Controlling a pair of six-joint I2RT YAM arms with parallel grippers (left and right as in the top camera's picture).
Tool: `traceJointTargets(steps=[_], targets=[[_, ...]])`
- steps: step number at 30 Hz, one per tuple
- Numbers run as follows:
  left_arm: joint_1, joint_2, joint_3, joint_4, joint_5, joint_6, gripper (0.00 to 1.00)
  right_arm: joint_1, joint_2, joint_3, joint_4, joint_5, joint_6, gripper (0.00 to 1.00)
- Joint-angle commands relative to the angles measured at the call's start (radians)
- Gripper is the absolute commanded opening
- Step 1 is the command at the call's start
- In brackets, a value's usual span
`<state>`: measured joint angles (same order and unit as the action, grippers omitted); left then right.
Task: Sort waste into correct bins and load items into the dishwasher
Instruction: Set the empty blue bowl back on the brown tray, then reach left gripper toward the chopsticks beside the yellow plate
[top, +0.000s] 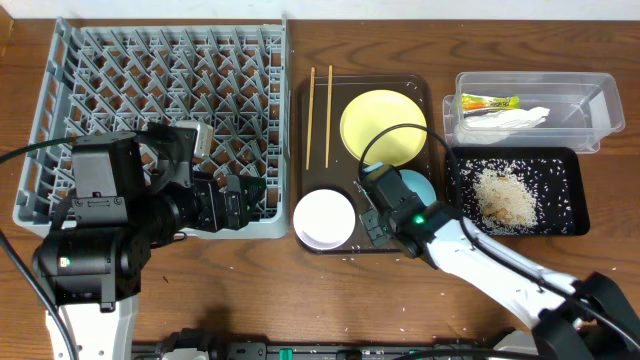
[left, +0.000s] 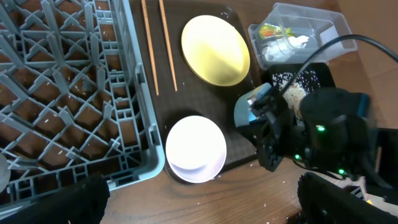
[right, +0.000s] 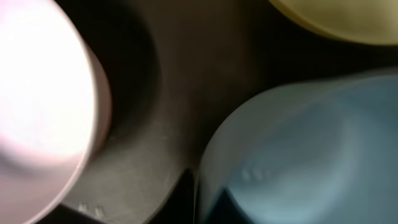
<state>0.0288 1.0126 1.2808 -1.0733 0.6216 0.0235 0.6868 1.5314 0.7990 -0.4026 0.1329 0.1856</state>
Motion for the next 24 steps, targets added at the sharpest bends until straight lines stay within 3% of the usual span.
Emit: traceJointTargets(steps=[1, 8, 12, 18, 22, 24], targets=[[-0.004, 0.001, 0.019, 0.0, -0.005, 0.006, 0.98, 0.007, -0.011, 0.009, -0.001, 0.05, -0.008, 0.33], [-0.004, 0.001, 0.019, -0.011, -0.009, 0.006, 0.98, -0.014, -0.13, 0.055, -0.075, -0.023, 0.04, 0.63], [-0.004, 0.001, 0.019, 0.045, -0.004, -0.002, 0.98, -0.102, -0.208, 0.082, -0.116, -0.118, 0.084, 0.63], [-0.015, 0.007, 0.019, 0.124, 0.024, -0.051, 0.98, -0.376, -0.333, 0.084, -0.122, -0.348, 0.117, 0.65], [-0.102, 0.051, 0.02, 0.152, 0.003, -0.082, 0.98, -0.594, -0.394, 0.084, -0.179, -0.347, 0.235, 0.66], [-0.185, 0.093, 0.026, 0.151, -0.092, -0.115, 0.98, -0.7, -0.413, 0.084, -0.202, -0.35, 0.249, 0.66]])
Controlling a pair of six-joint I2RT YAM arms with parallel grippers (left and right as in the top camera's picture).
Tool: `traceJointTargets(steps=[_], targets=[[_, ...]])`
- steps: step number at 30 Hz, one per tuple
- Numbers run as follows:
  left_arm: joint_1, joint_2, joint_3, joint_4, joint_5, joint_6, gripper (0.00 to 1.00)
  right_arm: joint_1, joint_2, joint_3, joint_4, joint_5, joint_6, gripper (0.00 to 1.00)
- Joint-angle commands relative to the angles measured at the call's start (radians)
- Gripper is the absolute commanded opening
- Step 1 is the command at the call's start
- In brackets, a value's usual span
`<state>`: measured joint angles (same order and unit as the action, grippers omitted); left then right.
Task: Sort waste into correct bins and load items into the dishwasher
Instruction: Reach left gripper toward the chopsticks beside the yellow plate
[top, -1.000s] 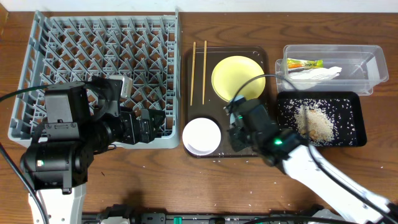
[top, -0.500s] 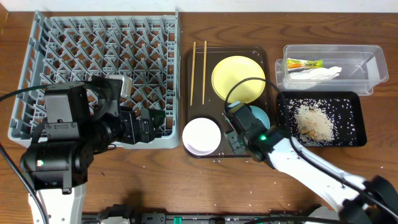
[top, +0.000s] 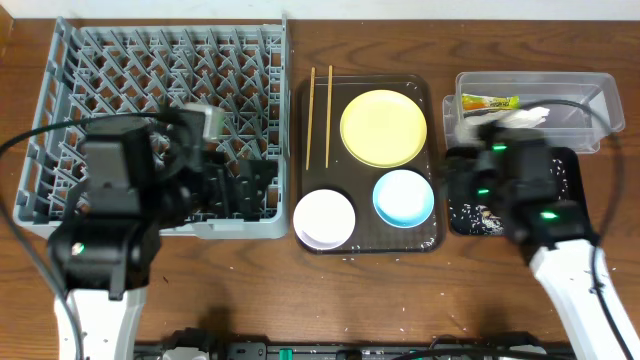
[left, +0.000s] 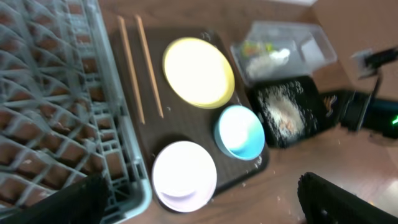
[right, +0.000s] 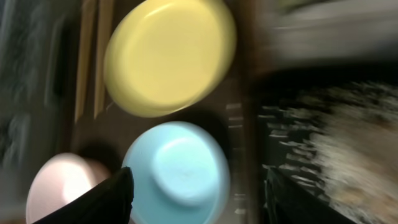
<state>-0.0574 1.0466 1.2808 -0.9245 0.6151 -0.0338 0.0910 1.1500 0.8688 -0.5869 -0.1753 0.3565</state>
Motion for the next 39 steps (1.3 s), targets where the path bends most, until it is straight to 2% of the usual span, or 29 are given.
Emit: traceJointTargets(steps=[1, 4, 7, 9, 10, 11, 15, 16, 21, 22, 25, 33, 39], targets=[[-0.143, 0.081, 0.031, 0.003, -0.139, -0.068, 0.98, -0.157, -0.039, 0.014, -0.033, -0.055, 0.077, 0.68], [-0.293, 0.178, 0.069, 0.002, -0.345, -0.099, 0.98, -0.256, -0.045, 0.014, -0.071, -0.102, 0.077, 0.7], [-0.386, 0.283, 0.115, 0.009, -0.5, -0.1, 0.98, -0.276, -0.045, 0.014, -0.088, -0.121, 0.077, 0.75], [-0.423, 0.355, 0.127, 0.051, -0.579, -0.1, 0.98, -0.274, -0.044, 0.014, -0.091, -0.121, 0.077, 0.83], [-0.433, 0.388, 0.127, 0.084, -0.597, -0.099, 0.98, -0.273, -0.044, 0.014, -0.095, -0.121, 0.077, 0.95], [-0.439, 0.426, 0.127, 0.127, -0.602, -0.1, 0.98, -0.273, -0.044, 0.014, -0.098, -0.121, 0.077, 0.99], [-0.438, 0.545, 0.127, 0.281, -0.605, -0.098, 1.0, -0.273, -0.044, 0.014, -0.103, -0.121, 0.077, 0.99], [-0.435, 0.575, 0.127, 0.33, -0.615, -0.097, 0.96, -0.273, -0.044, 0.014, -0.104, -0.121, 0.077, 0.99], [-0.432, 0.691, 0.127, 0.532, -0.662, -0.019, 0.72, -0.273, -0.044, 0.014, -0.105, -0.121, 0.077, 0.99], [-0.431, 0.735, 0.127, 0.583, -0.662, -0.008, 0.64, -0.273, -0.044, 0.014, -0.105, -0.121, 0.077, 0.99], [-0.43, 0.8, 0.127, 0.627, -0.673, -0.008, 0.53, -0.273, -0.044, 0.014, -0.105, -0.121, 0.077, 0.99], [-0.43, 0.966, 0.127, 0.797, -0.693, -0.008, 0.45, -0.273, -0.044, 0.014, -0.105, -0.121, 0.077, 0.99], [-0.43, 1.046, 0.127, 0.838, -0.748, -0.008, 0.49, -0.273, -0.044, 0.014, -0.105, -0.121, 0.077, 0.99]])
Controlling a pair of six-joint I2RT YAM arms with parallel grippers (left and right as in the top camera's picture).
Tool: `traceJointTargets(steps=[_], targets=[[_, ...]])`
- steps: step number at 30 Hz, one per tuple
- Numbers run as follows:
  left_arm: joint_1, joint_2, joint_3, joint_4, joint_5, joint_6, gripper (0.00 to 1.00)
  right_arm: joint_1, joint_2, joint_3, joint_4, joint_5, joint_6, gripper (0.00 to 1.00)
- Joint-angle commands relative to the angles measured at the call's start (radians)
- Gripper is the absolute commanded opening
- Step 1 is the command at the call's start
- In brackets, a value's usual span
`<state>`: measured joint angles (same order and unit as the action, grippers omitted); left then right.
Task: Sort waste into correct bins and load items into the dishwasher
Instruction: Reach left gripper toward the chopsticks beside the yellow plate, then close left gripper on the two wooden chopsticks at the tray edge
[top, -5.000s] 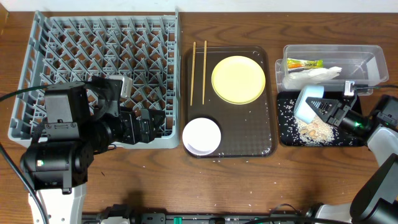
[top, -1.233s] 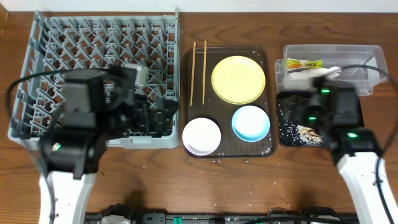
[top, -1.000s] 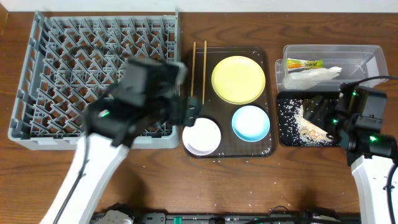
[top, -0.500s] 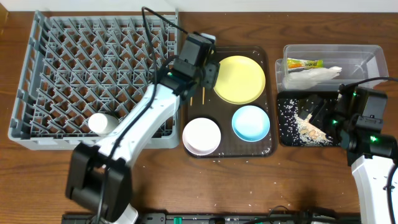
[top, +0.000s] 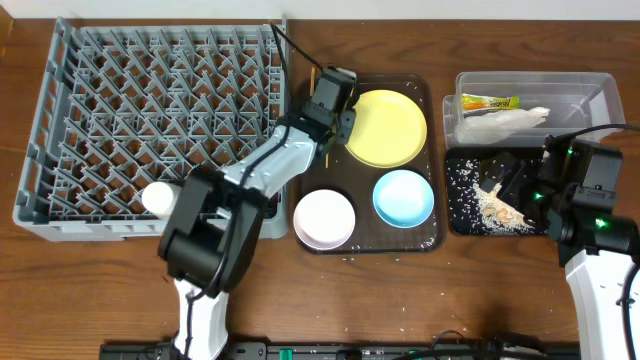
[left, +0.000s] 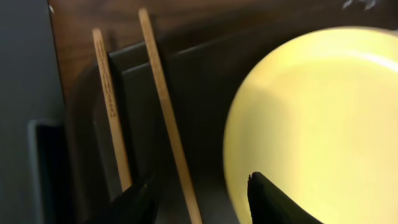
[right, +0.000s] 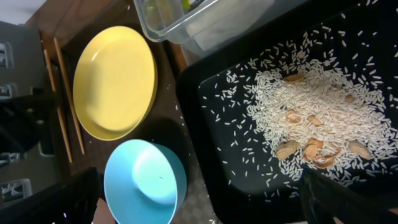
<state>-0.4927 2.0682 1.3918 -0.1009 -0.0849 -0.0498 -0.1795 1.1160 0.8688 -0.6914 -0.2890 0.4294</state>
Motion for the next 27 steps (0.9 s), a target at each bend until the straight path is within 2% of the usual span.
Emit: traceJointTargets(steps=[1, 9, 17, 23, 27], targets=[[0.006, 0.04, 0.016, 0.025, -0.048, 0.008, 0.48, -0.003, -0.01, 0.014, -0.001, -0.007, 0.004, 0.99], [0.008, 0.104, 0.016, 0.079, -0.092, 0.007, 0.42, -0.003, -0.01, 0.014, -0.001, -0.007, 0.004, 0.99], [0.013, 0.08, 0.017, 0.095, -0.073, -0.087, 0.41, -0.003, -0.01, 0.014, -0.001, -0.007, 0.004, 0.99], [0.006, 0.019, 0.018, 0.109, 0.138, -0.097, 0.42, -0.003, -0.01, 0.014, -0.001, -0.007, 0.004, 0.99], [-0.015, 0.019, 0.018, 0.078, 0.143, -0.109, 0.42, -0.003, -0.01, 0.014, -0.001, -0.007, 0.004, 0.99]])
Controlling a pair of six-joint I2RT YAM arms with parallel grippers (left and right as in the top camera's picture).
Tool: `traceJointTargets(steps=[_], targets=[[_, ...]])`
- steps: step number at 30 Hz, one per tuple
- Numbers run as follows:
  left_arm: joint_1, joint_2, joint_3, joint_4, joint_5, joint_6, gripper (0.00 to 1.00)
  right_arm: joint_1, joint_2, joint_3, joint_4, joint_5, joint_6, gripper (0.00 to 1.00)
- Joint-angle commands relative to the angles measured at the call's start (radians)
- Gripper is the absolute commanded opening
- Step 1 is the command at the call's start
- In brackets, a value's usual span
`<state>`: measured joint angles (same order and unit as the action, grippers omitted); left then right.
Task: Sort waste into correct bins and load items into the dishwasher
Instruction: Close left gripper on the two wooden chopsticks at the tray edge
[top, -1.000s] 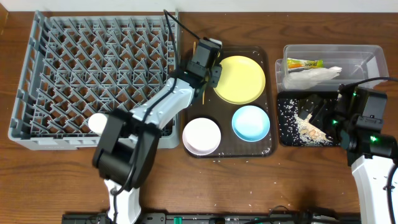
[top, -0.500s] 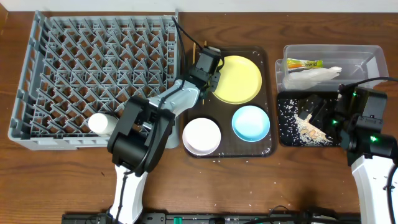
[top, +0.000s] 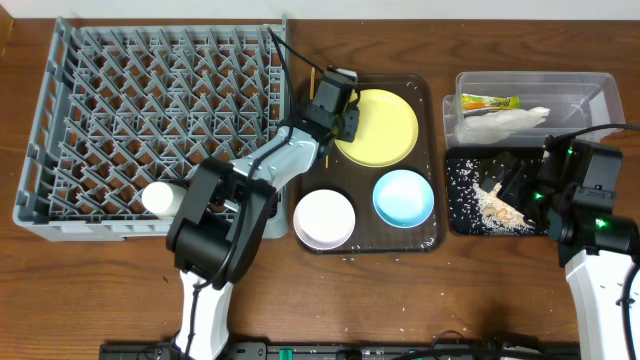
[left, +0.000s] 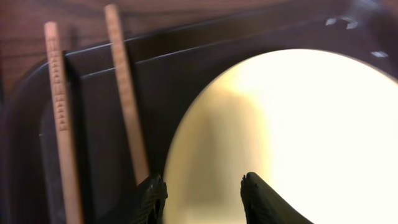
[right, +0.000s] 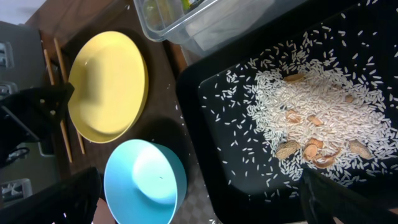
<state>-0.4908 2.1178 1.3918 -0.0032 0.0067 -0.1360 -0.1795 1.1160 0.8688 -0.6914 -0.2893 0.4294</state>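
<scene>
The yellow plate (top: 380, 125) lies in the brown tray (top: 368, 240). My left gripper (top: 338, 108) is open at the plate's left rim. In the left wrist view one finger (left: 152, 196) is just outside the rim and the other is over the plate (left: 298, 124). Two chopsticks (left: 124, 112) lie just left of it. A blue bowl (top: 403, 196) and a pale pink bowl (top: 324, 218) stand at the tray's front. My right gripper (right: 199, 186) is wide open and empty over the black tray of rice (top: 510, 195).
The grey dish rack (top: 150, 110) fills the left side, with a white cup (top: 160, 197) lying at its front edge. A clear bin (top: 535, 108) holding wrappers stands at the back right, behind the black tray. Rice grains are scattered on the wood.
My left gripper has moved right, from the gap between chopsticks and plate to astride the plate's left rim. The plate sits slightly further left. The right arm has not moved.
First my right gripper was down at the blue bowl in the brown tray and my left arm hung over the rack's front. Then the right arm stood back over the rice tray. Later the white cup lay in the rack and my left gripper was beside the chopsticks, now at the plate's rim.
</scene>
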Motion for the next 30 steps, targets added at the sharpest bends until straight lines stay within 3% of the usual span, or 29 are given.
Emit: traceJointTargets(steps=[1, 7, 13, 16, 21, 30], targets=[[-0.02, -0.03, 0.018, -0.026, 0.04, -0.023, 0.42, -0.003, -0.01, 0.014, -0.001, -0.006, 0.004, 0.99], [-0.021, -0.03, 0.018, -0.033, 0.056, -0.023, 0.42, -0.003, -0.01, 0.014, -0.001, -0.006, 0.004, 0.99], [-0.004, -0.035, 0.018, -0.093, -0.176, -0.016, 0.39, -0.003, -0.01, 0.014, -0.001, -0.006, 0.004, 0.99], [0.015, -0.035, 0.018, -0.095, -0.172, -0.016, 0.31, -0.003, -0.01, 0.014, -0.001, -0.006, 0.004, 0.99], [0.023, -0.05, 0.018, -0.093, -0.059, -0.023, 0.28, -0.003, -0.01, 0.014, -0.001, -0.006, 0.004, 0.99], [0.024, -0.018, 0.017, -0.122, -0.131, -0.023, 0.19, -0.003, -0.01, 0.014, -0.001, -0.006, 0.004, 0.99]])
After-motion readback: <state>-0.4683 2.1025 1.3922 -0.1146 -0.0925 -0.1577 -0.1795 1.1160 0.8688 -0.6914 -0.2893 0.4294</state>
